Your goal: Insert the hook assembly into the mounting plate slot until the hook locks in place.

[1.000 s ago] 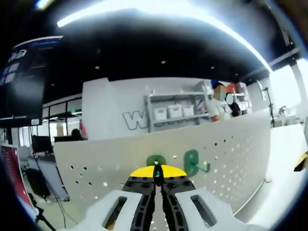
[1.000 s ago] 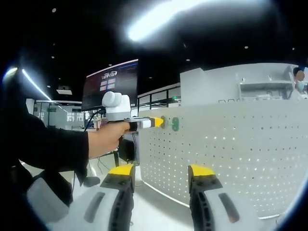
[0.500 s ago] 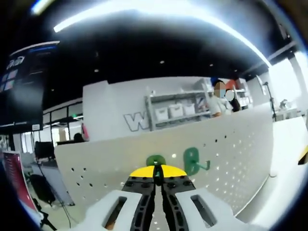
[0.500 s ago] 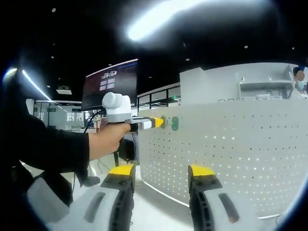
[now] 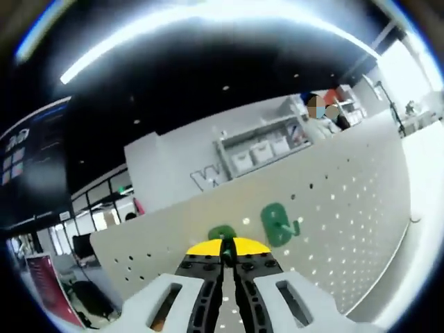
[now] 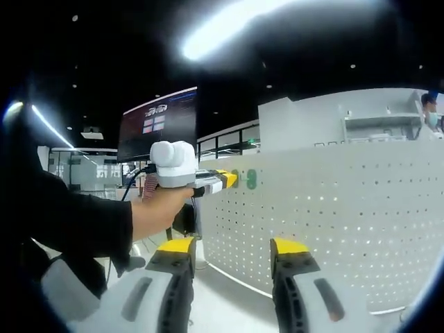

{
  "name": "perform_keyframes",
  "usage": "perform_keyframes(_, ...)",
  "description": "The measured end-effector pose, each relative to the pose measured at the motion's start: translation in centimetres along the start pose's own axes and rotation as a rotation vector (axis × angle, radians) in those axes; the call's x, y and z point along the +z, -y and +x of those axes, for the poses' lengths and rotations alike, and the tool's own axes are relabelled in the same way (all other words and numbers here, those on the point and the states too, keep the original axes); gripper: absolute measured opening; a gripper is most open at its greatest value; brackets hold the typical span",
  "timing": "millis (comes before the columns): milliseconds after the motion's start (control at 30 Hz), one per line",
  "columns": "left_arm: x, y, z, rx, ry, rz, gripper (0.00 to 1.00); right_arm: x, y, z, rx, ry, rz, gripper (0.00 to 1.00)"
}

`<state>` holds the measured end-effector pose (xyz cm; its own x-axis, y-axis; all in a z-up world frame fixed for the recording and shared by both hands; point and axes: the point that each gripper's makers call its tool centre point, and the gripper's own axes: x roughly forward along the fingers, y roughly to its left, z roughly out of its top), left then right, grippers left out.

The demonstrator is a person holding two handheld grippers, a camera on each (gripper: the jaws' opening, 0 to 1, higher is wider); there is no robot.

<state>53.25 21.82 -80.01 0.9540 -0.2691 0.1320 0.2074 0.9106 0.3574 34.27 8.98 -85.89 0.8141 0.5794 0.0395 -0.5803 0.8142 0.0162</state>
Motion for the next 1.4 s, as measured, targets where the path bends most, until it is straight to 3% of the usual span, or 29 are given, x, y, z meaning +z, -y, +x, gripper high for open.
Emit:
perform_keyframes(200,0.0,-0.1,-0.1,-0.012,0.001,-0.024,0.04,0.1,-0.1,0.0,0.002,0.002,0.0,0.41)
perform_keyframes(333,-0.1,-0.1,0.0,-0.05,-0.001,-0.159,0.05,0.1,-0.1,0.0,0.005,0.002,-0.001,0.41)
perform_keyframes(567,-0.2,-0.3,0.1,-0.067,-0.007,-0.254,0.06,0.1,-0.2,0.0,0.008,0.001,-0.004,0.4)
perform_keyframes(1133,-0.5,0.2,-1.2,-0.071,-0.01,-0.19,0.08,0.0,-0.5,0.0,0.015,-0.001,-0.006,0.4)
perform_keyframes(1400,0.2,0.2,-2.3,-0.08,0.005,-0.189,0.1,0.2,-0.6,0.0,0.018,0.003,-0.01,0.4)
